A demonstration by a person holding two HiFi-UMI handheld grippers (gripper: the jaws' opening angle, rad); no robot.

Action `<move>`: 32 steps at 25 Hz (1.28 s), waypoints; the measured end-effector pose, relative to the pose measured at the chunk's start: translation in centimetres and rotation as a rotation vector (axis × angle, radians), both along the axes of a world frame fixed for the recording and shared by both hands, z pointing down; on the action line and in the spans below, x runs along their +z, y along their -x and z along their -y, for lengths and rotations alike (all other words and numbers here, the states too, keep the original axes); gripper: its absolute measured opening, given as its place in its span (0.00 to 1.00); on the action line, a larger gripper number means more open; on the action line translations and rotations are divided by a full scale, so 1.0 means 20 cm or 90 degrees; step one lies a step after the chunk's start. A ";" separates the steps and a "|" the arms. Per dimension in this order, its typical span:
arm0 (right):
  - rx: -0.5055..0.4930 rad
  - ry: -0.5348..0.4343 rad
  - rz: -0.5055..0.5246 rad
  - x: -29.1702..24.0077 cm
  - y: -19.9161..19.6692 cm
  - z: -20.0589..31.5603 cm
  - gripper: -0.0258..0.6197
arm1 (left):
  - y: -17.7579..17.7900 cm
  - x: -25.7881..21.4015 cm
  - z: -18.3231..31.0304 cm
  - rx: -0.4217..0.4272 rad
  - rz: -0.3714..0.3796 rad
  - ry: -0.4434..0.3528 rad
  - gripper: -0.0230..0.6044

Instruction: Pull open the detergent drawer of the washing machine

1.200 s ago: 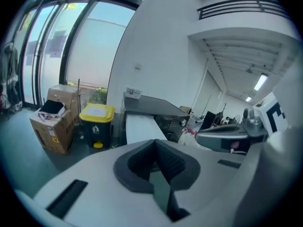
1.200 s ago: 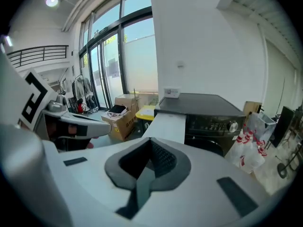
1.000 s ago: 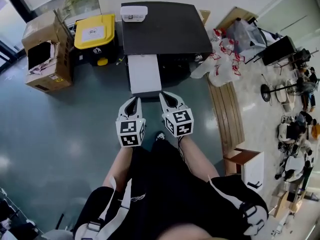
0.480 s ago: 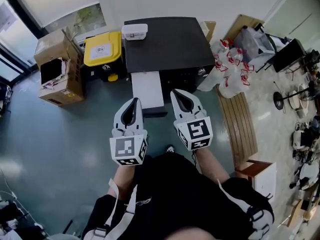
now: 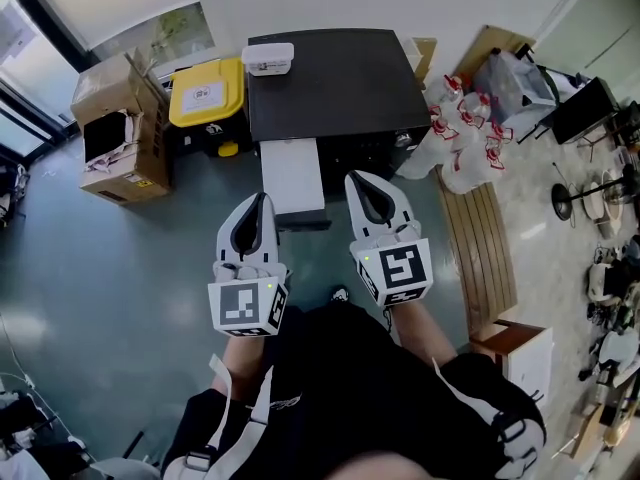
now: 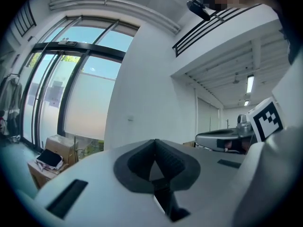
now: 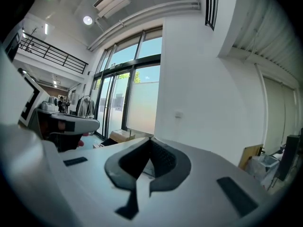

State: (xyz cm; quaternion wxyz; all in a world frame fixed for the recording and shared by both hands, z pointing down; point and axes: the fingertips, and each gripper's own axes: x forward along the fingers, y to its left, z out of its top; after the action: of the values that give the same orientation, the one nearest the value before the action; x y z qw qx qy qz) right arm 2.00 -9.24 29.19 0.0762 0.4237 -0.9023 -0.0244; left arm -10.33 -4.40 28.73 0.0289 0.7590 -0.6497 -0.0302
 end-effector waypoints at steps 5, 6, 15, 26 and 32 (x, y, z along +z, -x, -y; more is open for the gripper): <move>-0.001 -0.002 0.009 0.00 0.00 -0.02 0.05 | -0.02 0.00 -0.02 0.007 -0.002 -0.004 0.07; -0.001 -0.002 0.009 0.00 0.00 -0.03 0.05 | -0.02 0.00 -0.03 0.005 -0.002 -0.005 0.07; 0.003 -0.019 0.003 -0.04 0.01 -0.07 0.05 | -0.02 -0.07 -0.08 0.006 0.003 -0.017 0.07; 0.008 -0.031 0.003 -0.05 0.00 -0.09 0.05 | -0.05 -0.08 -0.09 0.022 0.002 -0.016 0.07; 0.021 -0.031 0.004 -0.04 -0.04 -0.07 0.05 | -0.03 -0.07 -0.08 0.018 -0.001 -0.011 0.07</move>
State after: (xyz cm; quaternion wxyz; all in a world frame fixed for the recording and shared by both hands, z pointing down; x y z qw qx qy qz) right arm 2.76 -7.88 28.34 0.0634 0.4401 -0.8947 -0.0439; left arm -9.78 -2.90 27.36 0.0233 0.7685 -0.6384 -0.0356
